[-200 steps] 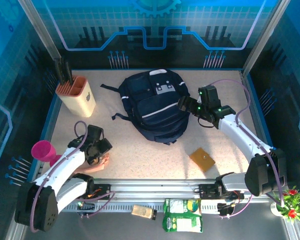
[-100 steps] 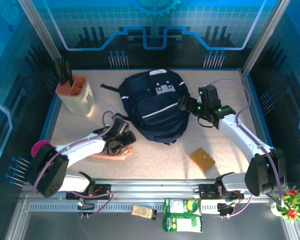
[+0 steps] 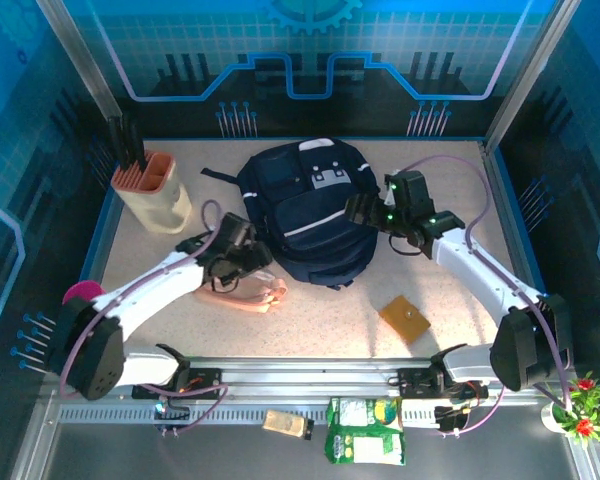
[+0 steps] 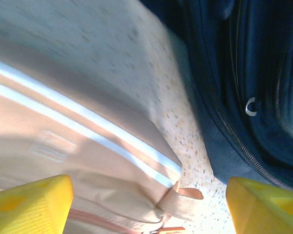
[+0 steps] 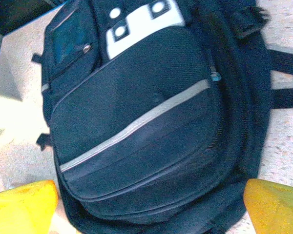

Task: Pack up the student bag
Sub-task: Move the pencil pouch to the bottom-left of the table, then pick up the pencil pouch from the bottom-left of the table.

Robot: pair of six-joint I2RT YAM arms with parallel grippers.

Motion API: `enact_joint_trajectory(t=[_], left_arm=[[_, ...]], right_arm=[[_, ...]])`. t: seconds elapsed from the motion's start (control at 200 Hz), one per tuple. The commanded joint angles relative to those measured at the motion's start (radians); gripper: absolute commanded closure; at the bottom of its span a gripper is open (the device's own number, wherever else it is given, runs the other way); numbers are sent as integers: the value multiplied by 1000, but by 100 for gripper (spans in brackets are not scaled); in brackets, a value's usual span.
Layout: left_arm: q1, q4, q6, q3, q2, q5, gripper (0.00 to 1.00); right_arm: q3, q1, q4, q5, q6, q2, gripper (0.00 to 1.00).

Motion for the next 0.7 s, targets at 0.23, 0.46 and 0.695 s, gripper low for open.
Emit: enact_joint_trajectory(t=[0.23,0.46,0.695], left_arm=[[128,-202,-120,-233,-284,-15,23],[132,-28,-231,-316,-239,-20,28],[133,127,-274,-303,-96,-60,41]], right_arm=[[124,121,25,-10,-72,136,1],[129,133,19,-13,-64,142,2],[116,133,21,-14,-50,133,2]])
